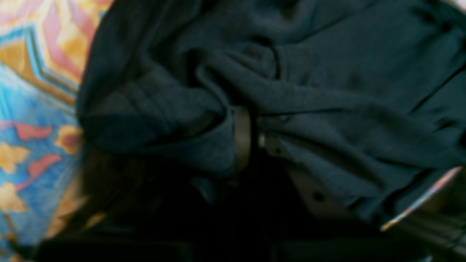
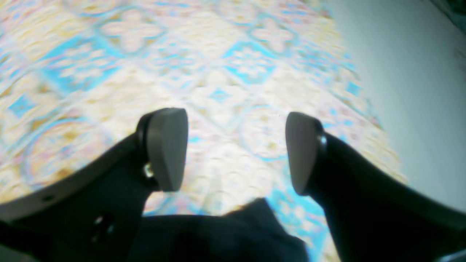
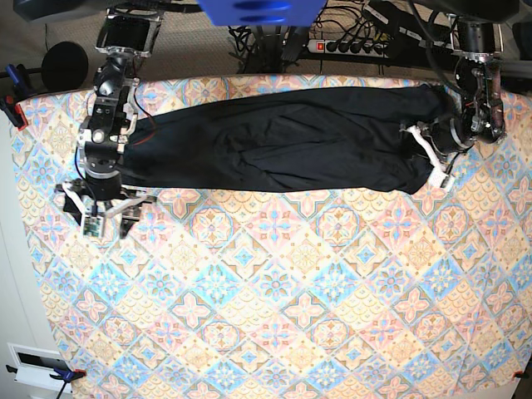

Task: Layout the t-shirt on the table in an organized manner, then fold the t-shirt properly
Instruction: 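Grasp the shirt ends with both grippers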

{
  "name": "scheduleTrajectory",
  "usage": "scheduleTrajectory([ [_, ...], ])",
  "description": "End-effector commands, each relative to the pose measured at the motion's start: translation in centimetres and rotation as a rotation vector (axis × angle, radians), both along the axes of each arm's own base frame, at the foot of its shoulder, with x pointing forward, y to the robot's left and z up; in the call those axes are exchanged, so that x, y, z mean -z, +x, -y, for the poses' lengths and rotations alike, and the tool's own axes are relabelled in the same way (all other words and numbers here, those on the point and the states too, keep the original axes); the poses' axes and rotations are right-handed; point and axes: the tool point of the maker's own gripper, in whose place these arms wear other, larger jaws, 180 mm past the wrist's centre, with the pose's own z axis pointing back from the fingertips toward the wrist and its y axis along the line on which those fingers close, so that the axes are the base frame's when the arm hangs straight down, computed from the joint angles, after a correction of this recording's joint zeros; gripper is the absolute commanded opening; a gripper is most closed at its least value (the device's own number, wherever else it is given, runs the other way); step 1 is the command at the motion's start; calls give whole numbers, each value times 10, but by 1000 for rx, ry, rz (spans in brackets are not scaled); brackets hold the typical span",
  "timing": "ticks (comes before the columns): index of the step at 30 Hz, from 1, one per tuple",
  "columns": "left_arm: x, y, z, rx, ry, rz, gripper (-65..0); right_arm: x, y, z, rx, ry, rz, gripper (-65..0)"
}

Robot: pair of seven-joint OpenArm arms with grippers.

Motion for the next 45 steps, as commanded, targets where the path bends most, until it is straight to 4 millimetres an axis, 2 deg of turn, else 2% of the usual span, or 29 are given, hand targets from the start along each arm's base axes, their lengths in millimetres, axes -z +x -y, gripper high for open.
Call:
scheduleTrajectory([
  [1,17,-38,19,125,22,-128,-650,-10,-2,11,19,-22,33,-247],
  [8,7,-26,64,283,-1,-81,-650,3,-23,34,79,-34,-11,-247],
  [10,7,-25,70,303,-6,-79,-650,6,-28,37,88,-36,-20,-247],
  [17,5,-23,69,302,-7,-71,-650,9,-33,38,92,-37,-34,-247],
  [21,-10,-13,55,293,14,-12,-650,15,-38,38,92,-38,-51,-247],
  [27,-26,-22,-3,221,75,16,-650,15,-39,38,92,-38,-54,-247],
  [32,-38,-36,-22,180,110,33,-650,15,-39,38,92,-38,-54,-247],
  [38,-55,-35,-19,187,123,91,-650,16,-38,37,89,-38,-54,-247],
  [42,-73,-25,1,212,105,171,-650,15,-38,38,90,-38,-52,-247],
  [44,-89,-11,15,229,83,238,-650,15,-39,39,92,-40,-52,-247],
  [45,-97,-3,28,238,46,274,-650,15,-39,39,92,-40,-52,-247],
])
